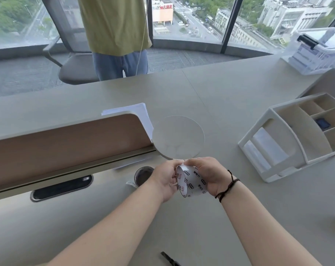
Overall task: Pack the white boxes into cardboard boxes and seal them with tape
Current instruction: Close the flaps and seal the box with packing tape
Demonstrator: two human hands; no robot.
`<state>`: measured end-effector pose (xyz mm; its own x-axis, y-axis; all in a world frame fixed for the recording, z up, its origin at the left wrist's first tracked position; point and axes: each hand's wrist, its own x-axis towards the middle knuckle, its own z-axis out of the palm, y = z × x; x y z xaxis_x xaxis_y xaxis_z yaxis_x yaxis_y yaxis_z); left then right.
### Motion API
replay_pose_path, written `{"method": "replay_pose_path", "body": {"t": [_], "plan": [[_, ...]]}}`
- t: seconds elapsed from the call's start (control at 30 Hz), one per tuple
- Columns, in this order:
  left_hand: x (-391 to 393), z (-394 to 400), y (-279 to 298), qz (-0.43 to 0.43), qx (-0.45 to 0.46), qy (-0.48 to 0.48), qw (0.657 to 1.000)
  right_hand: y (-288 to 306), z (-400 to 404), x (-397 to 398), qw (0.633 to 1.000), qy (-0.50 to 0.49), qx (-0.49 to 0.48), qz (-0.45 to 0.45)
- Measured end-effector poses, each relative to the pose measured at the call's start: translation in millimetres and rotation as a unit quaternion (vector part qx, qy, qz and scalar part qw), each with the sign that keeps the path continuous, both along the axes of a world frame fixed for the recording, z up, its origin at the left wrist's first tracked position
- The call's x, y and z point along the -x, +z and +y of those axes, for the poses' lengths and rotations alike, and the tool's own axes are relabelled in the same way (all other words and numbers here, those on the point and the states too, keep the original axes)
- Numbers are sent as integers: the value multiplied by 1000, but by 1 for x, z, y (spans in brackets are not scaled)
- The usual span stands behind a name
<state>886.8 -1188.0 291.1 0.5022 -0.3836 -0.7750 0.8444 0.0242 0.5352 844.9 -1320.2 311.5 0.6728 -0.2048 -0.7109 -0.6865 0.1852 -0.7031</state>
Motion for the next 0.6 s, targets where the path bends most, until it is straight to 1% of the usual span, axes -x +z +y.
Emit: {"method": "replay_pose_path", "body": {"t": [0.13,0.23,0.3,0.37,0.43,0.5,0.6], "plan": [[-6,-2,12,-14,-36,-14,999,8,5,-2,999,-39,-21,12],[-4,-1,17,-36,-40,-8,998,14,9,1,999,-41,-32,-1],[-3,-1,23,-77,-14,10,997,23,11,6,997,-36,-53,-29],[-7,-1,38,-140,32,24,989,36,7,10,993,-37,-78,-81],[-7,-1,58,-197,47,18,979,50,3,15,987,-49,-86,-127],[-2,4,69,-236,30,17,971,60,5,21,985,-54,-73,-146],[13,28,66,-251,10,43,967,65,26,30,989,-19,-21,-144]]}}
